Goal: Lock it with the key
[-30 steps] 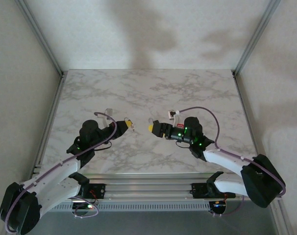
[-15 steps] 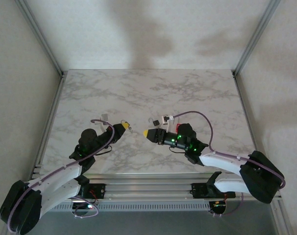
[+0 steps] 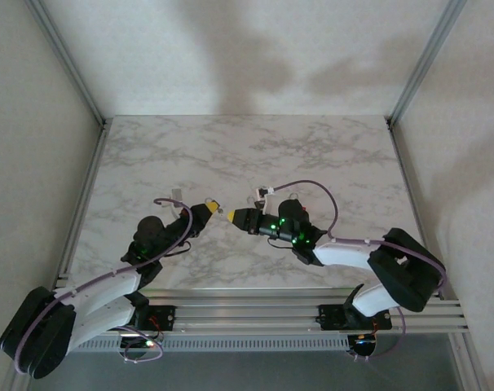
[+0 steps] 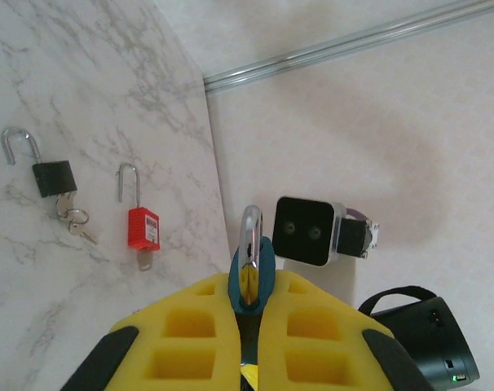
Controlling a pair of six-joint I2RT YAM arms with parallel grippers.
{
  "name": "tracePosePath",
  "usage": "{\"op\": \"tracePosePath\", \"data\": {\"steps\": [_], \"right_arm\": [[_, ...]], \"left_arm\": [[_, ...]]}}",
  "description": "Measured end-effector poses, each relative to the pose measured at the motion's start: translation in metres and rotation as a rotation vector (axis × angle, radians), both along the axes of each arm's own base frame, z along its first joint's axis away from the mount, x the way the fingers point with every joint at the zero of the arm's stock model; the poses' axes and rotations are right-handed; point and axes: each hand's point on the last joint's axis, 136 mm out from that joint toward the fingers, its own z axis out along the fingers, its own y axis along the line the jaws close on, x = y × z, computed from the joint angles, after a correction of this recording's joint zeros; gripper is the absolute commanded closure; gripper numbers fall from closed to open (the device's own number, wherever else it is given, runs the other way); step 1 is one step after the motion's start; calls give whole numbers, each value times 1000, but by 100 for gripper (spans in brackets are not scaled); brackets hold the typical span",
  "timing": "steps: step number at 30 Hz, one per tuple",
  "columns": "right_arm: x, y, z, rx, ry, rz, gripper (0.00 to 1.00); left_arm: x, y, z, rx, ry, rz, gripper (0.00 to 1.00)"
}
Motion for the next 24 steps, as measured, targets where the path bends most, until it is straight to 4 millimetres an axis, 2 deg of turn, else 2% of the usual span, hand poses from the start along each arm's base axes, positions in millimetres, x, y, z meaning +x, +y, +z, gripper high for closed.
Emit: {"op": "tracePosePath", "data": {"steps": [13,18,24], "right_arm": [[8,4,7,11,-23,-19,73],[10,7,13,21,-32,-18,74],[12,15,0,4,-10,-7,77]], "left_arm": [[-6,3,-18,-34,71,2,100],[-7,3,-18,-53,73,3,100],[-5,2,-19,-67,84,3,100]]}}
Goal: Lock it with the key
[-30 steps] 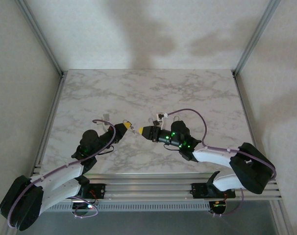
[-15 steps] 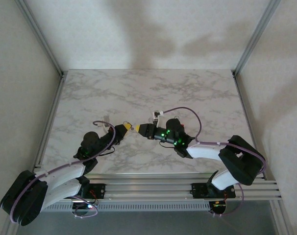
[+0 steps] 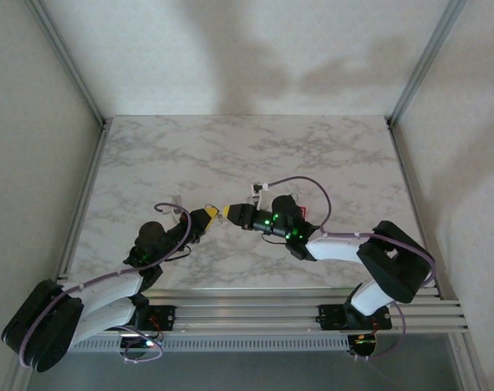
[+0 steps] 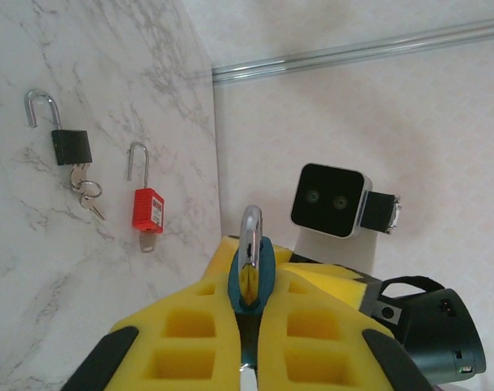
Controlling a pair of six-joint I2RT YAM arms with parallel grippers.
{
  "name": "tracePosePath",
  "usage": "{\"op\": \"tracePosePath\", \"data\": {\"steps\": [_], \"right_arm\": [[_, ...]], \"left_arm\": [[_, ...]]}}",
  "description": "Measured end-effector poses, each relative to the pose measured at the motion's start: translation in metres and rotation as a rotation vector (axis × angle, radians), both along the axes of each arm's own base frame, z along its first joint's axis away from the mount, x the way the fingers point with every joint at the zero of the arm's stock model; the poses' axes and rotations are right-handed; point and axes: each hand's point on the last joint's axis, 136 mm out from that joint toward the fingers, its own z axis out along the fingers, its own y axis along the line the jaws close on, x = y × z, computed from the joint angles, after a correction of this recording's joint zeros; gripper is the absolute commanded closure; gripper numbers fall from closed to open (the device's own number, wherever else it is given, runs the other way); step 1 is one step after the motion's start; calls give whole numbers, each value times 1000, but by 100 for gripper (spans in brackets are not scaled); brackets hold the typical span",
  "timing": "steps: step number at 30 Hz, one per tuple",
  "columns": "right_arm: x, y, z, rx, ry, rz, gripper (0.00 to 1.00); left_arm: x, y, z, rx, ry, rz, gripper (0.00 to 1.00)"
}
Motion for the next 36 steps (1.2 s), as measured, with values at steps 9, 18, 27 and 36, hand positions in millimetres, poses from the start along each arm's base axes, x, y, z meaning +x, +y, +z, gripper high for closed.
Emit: {"op": "tracePosePath", "data": {"steps": [9,18,27,36], "right_arm": [[0,9,-8,20,20,22,79],[2,10,-8,38,26,15,82],[-1,12,-3,61,21,28,78],[-5,14,-1,75,18,34,83]], "left_arm": [[0,0,-7,-1,20,3,100],[4,0,-11,-7,23,13,100],[5,0,-10,-18,19,16,100],[5,0,-9,-24,15,16,100]]}}
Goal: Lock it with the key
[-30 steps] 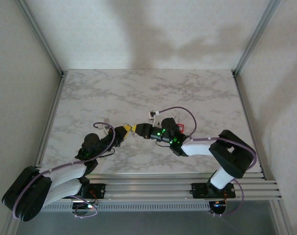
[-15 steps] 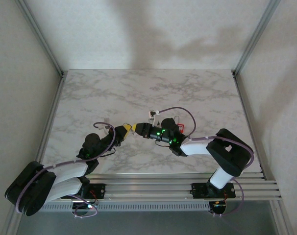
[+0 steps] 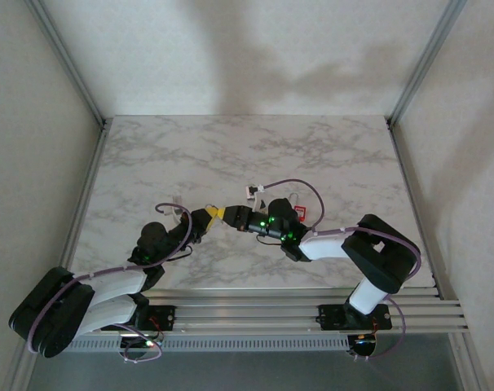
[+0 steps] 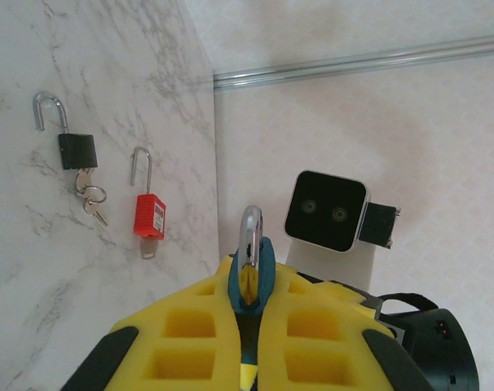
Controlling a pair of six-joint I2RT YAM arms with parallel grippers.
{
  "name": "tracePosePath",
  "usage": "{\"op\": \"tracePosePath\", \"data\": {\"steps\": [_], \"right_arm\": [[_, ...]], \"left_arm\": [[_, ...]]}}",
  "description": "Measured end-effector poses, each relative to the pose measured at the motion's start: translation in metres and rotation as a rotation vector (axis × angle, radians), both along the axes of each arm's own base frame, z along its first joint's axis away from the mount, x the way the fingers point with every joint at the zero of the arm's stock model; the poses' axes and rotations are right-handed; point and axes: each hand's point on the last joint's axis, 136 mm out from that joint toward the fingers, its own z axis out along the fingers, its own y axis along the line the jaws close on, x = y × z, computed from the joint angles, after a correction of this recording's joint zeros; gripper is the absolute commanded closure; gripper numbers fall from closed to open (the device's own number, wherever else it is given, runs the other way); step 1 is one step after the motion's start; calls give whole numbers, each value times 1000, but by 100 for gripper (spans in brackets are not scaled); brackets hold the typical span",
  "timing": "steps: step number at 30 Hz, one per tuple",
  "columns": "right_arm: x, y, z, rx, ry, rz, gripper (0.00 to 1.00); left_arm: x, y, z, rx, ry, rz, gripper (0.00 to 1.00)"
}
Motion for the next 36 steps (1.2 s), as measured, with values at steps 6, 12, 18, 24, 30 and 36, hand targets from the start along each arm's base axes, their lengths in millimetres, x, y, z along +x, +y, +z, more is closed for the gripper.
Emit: {"op": "tracePosePath", "data": {"steps": [6,12,18,24,30,36], "right_arm": [[-2,-2,-2,4,-3,-1,86],[-6,-4,-6,3,2,6,89],[-7,-5,-5,12,8,4,91],[-6,-6,-5,18,16,0,100],[-8,-8,-8,15,18,-4,100],[-13,-12,-15,3,28,-1,100]], "left_arm": [[-1,-1,-1,1,2,-5,100],[-1,-1,-1,2,5,-8,100],[-1,-1,-2,-3,11,-7,100],[-1,-1,-2,-6,12,-6,100],[-2,-1,-5,-3,18,-8,100],[-2,1,-8,3,25,8,100]]}}
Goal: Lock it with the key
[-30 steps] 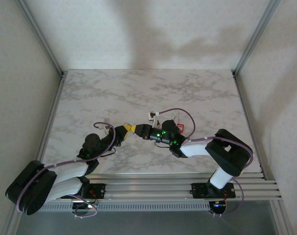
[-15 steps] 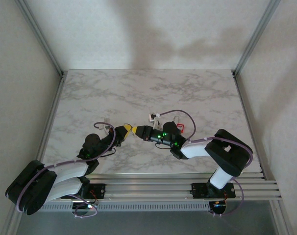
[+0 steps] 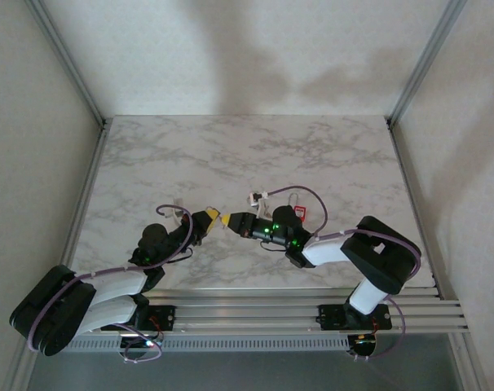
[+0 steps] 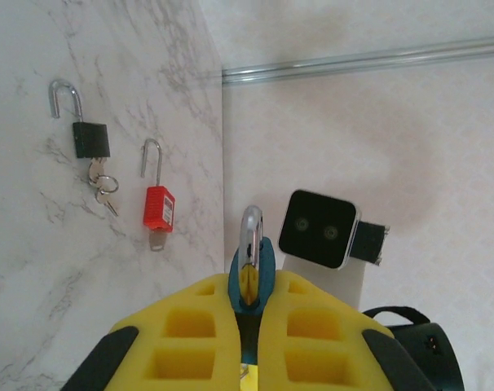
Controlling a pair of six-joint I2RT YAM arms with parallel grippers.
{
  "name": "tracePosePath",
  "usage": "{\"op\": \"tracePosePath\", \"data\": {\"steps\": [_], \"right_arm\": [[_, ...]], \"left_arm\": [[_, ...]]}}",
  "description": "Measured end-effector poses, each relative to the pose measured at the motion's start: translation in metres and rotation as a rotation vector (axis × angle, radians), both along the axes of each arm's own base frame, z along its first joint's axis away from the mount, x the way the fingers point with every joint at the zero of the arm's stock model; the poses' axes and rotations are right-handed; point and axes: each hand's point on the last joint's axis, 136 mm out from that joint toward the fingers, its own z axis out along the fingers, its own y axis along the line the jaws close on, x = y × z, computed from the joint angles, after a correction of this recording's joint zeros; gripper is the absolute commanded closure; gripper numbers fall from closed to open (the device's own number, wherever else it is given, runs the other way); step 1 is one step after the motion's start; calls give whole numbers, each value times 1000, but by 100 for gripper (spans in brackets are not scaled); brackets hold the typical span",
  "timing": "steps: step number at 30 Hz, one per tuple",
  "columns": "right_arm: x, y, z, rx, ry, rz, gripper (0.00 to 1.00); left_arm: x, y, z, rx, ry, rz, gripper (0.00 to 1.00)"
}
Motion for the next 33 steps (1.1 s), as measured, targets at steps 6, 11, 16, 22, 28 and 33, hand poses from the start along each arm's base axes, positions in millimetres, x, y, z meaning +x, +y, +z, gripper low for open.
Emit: {"op": "tracePosePath", "data": {"steps": [6,11,16,22,28,33], "right_arm": [[-8,-7,-5,-10,9,7,100],[-13,-13,6,7,-6,7,100],[-21,-25,27,5,-52,0,100],[-30,-51,50,-39,-138,-45,100],[-38,-77,67,-90,-216,-99,100],[-42,-91,65,-141,-235,-122,100]], "left_arm": [[4,4,0,2,-2,32,100],[7,6,-5,14,10,47,100],[7,6,-18,67,23,43,100],[14,-1,-36,203,36,-2,100],[18,-7,-68,328,77,-97,100],[17,-13,-108,383,169,-195,100]]}}
